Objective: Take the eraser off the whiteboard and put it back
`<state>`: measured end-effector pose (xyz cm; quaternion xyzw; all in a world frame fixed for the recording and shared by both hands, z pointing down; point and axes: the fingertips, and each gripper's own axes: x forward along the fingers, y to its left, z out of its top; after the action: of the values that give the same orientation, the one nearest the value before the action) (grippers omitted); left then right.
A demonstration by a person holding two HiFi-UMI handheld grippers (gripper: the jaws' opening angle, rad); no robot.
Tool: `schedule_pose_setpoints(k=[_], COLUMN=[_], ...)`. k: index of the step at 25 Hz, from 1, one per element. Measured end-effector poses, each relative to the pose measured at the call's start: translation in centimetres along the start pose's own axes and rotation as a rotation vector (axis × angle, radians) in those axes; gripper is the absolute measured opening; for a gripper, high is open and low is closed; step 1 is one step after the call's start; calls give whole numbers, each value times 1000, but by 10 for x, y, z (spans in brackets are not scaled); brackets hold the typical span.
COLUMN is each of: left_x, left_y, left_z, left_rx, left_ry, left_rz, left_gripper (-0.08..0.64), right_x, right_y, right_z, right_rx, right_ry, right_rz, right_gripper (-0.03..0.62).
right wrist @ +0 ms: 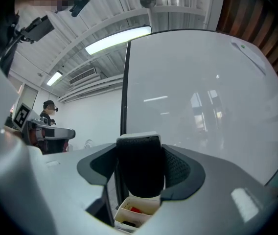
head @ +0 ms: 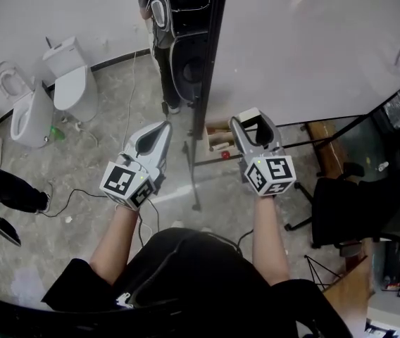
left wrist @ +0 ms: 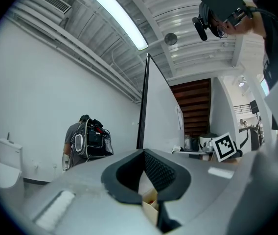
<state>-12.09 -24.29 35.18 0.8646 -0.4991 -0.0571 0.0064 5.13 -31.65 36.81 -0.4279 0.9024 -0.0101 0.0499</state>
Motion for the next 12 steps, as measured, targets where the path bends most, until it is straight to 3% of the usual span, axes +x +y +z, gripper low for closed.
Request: schedule_pose_setpoints(k=[12], left_x=[-7], left_y=[12], left_z=[-21], left_rx=[-38], left_ry=[38], left_rz=[20], left_gripper=[5], right_x=[43], right_y=[-14], right_z=[-73], right_rx=[101], right_ry=[85], right_rz=[-34], right_gripper=[279])
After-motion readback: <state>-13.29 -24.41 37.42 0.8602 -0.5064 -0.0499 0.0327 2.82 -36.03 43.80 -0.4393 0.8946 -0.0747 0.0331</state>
